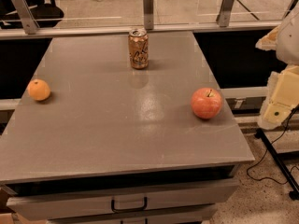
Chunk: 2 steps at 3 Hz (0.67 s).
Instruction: Knock orange can over
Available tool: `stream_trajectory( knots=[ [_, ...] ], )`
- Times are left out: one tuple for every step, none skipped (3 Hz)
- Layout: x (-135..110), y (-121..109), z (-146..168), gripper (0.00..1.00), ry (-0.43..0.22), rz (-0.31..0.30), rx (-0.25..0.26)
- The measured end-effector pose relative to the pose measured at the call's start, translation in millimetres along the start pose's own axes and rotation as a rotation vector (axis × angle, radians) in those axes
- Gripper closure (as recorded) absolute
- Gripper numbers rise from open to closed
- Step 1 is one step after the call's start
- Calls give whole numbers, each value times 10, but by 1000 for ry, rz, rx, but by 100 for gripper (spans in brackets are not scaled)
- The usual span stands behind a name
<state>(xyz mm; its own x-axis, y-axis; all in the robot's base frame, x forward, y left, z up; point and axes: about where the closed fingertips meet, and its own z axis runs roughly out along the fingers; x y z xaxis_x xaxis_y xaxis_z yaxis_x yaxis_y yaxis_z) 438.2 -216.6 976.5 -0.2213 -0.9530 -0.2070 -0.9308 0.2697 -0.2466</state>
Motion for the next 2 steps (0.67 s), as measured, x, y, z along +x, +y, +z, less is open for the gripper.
stream_trajectory(
  knots=[
    [0, 0, 0, 0, 0, 0, 0],
    [-116, -130, 158, 0, -58, -5, 8]
  ],
)
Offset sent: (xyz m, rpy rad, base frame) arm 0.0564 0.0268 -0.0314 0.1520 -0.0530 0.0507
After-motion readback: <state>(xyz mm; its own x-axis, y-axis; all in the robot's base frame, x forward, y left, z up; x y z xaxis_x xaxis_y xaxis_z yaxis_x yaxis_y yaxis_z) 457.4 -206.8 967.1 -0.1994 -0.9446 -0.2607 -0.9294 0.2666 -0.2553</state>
